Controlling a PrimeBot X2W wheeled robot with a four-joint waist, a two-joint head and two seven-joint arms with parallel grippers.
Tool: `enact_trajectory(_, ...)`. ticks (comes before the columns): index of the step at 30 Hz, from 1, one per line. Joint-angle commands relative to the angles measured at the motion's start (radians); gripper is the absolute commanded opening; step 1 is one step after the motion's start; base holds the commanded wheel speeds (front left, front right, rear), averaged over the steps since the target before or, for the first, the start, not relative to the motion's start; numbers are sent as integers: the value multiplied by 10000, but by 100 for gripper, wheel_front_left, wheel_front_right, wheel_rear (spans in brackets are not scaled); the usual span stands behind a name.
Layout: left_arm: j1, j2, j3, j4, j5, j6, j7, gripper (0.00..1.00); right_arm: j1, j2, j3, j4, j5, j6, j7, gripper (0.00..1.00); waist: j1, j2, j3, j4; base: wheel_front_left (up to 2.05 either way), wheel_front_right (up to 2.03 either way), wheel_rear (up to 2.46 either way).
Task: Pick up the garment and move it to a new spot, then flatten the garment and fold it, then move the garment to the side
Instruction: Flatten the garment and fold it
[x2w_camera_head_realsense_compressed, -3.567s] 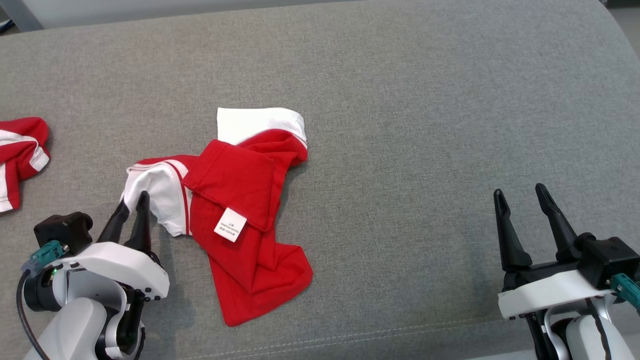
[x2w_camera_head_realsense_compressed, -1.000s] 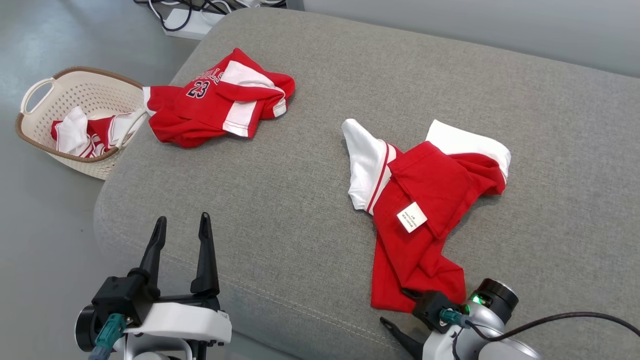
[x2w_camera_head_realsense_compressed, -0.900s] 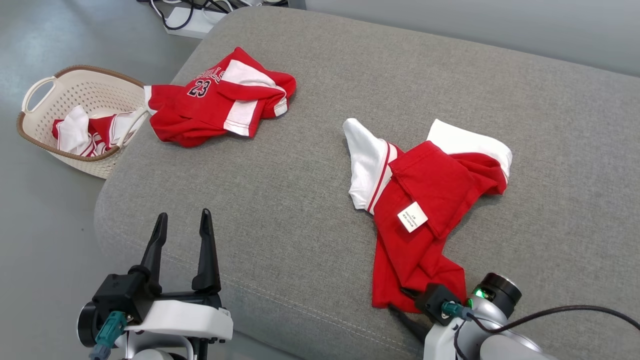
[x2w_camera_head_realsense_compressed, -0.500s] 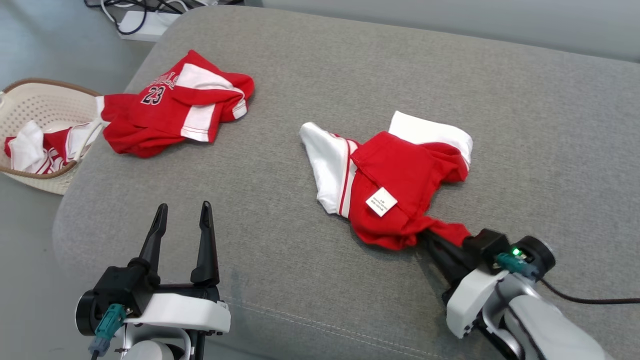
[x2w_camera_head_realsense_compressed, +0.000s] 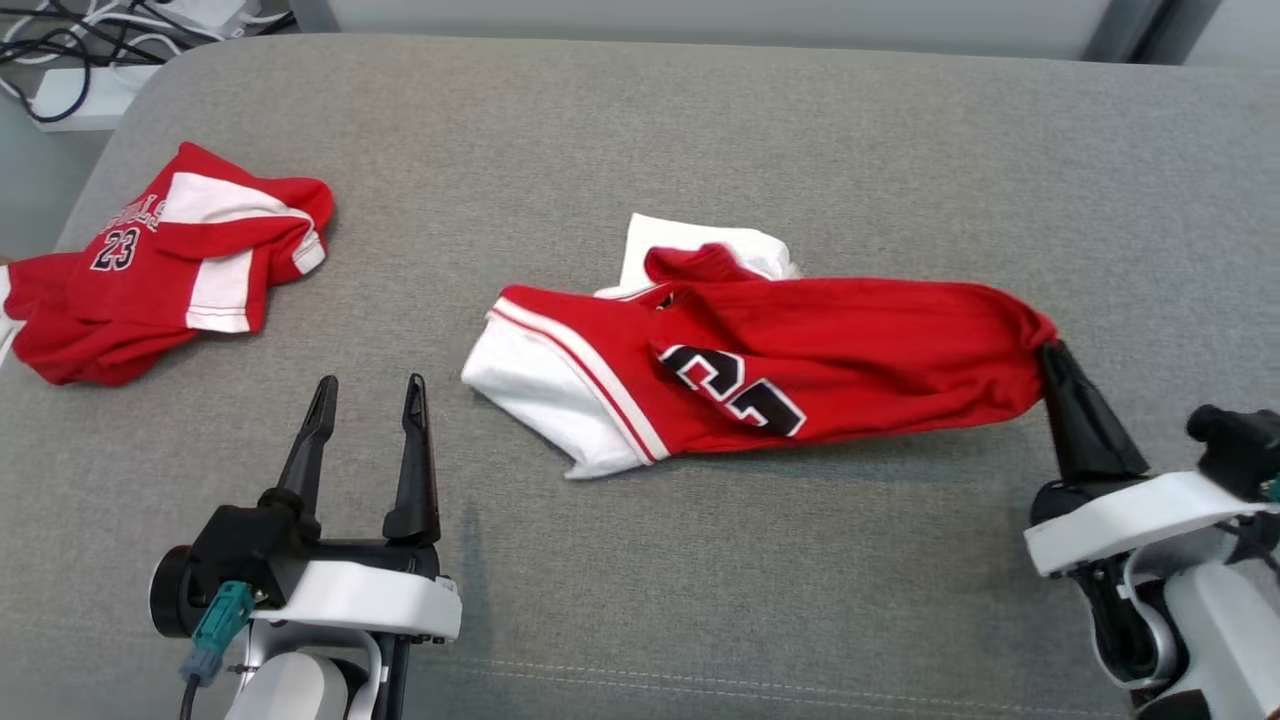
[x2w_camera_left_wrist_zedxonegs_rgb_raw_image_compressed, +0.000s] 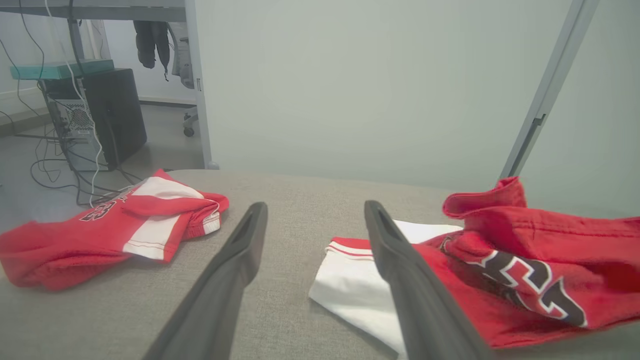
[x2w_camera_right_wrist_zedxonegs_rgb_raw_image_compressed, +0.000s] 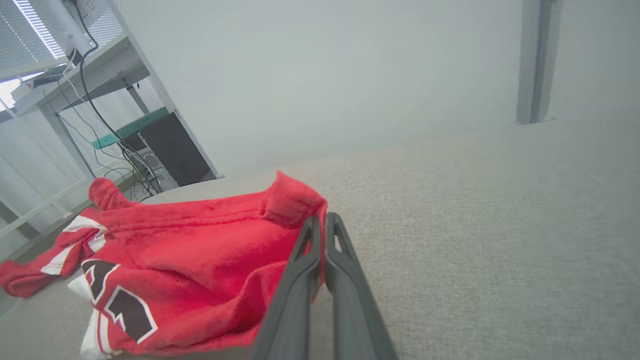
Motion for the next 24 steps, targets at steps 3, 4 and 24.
enact_trajectory(3, -476, 262, 373, -126, 72, -93, -95, 100, 98, -40, -624, -19, 675, 33, -144, 0, 0, -1, 59, -394, 0, 0, 0)
enact_trajectory(4, -476, 268, 368, -116, 75, -90, -95, 100, 102, -8, -801, 92, 870, 33, -146, 0, 0, -1, 58, -451, 0, 0, 0)
enact_trajectory(24, -86, 775, 540, 58, -5, 6, 33, 100, 445, 66, -2156, 1818, 1145, 33, -216, 100, 0, -1, -558, -1103, 0, 0, 0)
